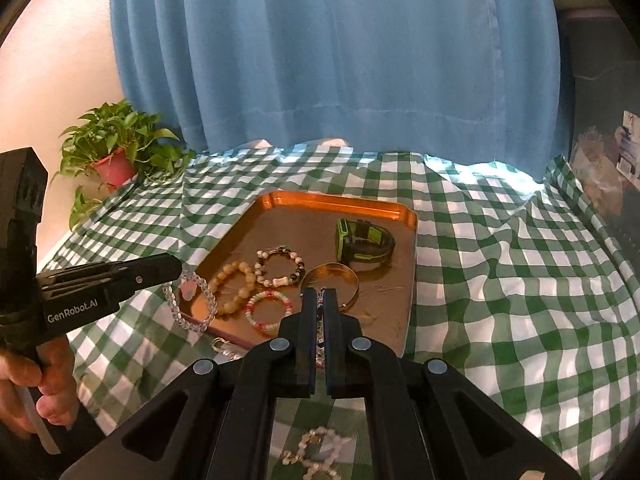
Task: Organize jewelry
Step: 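Lower and release the crystal bracelet into the tray with the left gripper while the right releases the silver bracelet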
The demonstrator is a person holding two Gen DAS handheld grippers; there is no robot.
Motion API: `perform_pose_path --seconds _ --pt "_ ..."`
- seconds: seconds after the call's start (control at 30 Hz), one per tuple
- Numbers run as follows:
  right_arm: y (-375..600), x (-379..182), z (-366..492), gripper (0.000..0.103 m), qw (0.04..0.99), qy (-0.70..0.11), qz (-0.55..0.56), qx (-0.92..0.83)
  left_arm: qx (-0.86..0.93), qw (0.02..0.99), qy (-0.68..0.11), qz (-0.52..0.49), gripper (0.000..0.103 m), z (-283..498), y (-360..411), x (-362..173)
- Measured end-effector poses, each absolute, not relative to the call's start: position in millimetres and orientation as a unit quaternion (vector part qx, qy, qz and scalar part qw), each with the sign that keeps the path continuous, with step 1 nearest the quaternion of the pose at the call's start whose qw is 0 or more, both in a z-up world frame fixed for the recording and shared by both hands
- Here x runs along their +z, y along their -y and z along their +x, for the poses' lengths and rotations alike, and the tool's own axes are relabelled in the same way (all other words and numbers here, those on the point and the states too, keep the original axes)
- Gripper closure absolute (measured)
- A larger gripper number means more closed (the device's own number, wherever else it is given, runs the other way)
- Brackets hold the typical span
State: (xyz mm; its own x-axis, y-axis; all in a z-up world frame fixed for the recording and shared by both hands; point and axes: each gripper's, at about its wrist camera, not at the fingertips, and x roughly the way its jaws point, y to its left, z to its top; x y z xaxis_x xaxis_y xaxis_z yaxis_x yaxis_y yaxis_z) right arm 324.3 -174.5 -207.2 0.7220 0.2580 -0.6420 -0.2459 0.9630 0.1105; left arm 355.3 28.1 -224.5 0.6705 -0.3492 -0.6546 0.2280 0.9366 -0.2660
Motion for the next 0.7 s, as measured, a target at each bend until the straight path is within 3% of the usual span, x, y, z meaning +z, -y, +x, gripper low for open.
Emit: perform_pose_path --seconds 0.53,0.7 --pt "190.1 -254.2 366.3 0.1 0.917 -0.375 0.04 0.128 -0.19 0.887 -0.39 -0.157 0.095 403.0 -46.2 -267.4" --pt "195.2 -271.4 376.5 0.1 0.909 -0.399 0.047 0.11 -0.15 0.889 -0.414 -0.125 0.095 412.7 -49.0 -285.5"
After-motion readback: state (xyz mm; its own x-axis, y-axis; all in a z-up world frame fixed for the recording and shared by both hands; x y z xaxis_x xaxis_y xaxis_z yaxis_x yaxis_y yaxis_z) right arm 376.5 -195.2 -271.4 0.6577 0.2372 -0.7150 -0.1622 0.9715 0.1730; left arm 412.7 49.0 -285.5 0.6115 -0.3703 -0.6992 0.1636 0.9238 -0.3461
